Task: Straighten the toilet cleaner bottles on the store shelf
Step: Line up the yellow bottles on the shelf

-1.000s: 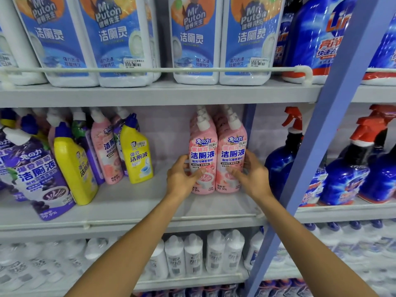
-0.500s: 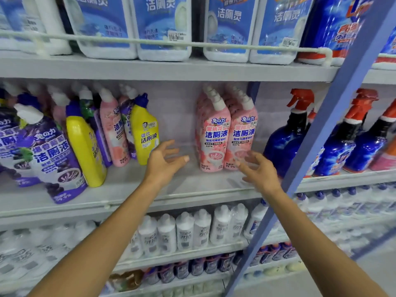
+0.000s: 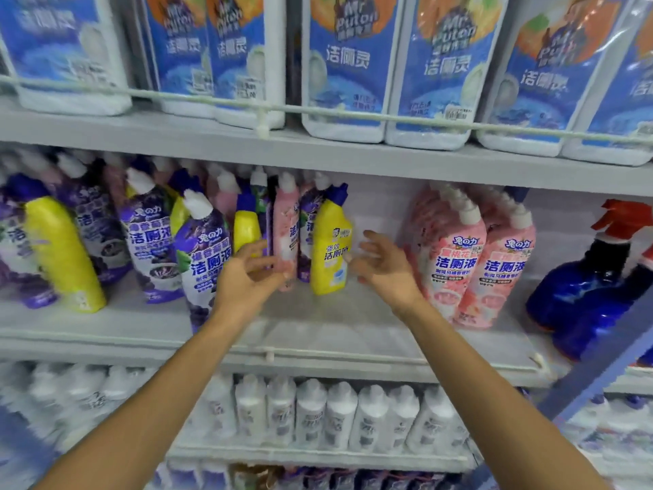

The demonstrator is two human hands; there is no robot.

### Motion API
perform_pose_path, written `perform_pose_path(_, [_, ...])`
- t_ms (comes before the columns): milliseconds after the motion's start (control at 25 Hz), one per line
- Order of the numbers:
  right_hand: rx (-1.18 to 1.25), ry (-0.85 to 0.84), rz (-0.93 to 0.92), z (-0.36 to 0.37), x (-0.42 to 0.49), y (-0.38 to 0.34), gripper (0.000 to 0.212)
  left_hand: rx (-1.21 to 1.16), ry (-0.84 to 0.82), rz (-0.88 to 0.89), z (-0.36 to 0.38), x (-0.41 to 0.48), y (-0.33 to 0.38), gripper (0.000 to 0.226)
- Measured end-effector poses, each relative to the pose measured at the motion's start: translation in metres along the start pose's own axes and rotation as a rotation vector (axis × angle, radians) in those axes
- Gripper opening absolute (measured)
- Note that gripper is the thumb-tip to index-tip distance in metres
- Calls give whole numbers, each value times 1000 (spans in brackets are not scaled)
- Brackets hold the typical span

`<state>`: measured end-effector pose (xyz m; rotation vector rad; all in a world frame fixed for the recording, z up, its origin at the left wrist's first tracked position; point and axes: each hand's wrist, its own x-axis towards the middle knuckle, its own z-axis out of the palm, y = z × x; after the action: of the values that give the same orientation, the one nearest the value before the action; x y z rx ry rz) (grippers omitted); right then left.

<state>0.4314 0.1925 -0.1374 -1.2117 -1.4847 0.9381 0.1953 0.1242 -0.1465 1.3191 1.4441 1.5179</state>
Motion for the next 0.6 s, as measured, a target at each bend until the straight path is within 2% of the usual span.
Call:
perform_pose_path(120, [-131, 36, -90, 21, 47, -18, 81, 44, 61, 26, -16, -3, 15, 77])
perform_pose_path(240, [-268, 2, -101, 37, 74, -17, 77, 61, 205, 81, -21, -6, 27, 58])
perform_pose_path(360, [-336, -7, -139, 40, 85, 0, 74, 142, 338, 163, -23, -7, 44, 52])
perform_pose_path(520, [-383, -66, -170, 29, 93, 2, 72, 374, 339, 142, -12, 8, 46, 53])
perform_pose_path(600, [-416, -103, -213, 25, 94, 2, 67, 407, 367, 111, -2, 19, 38, 54])
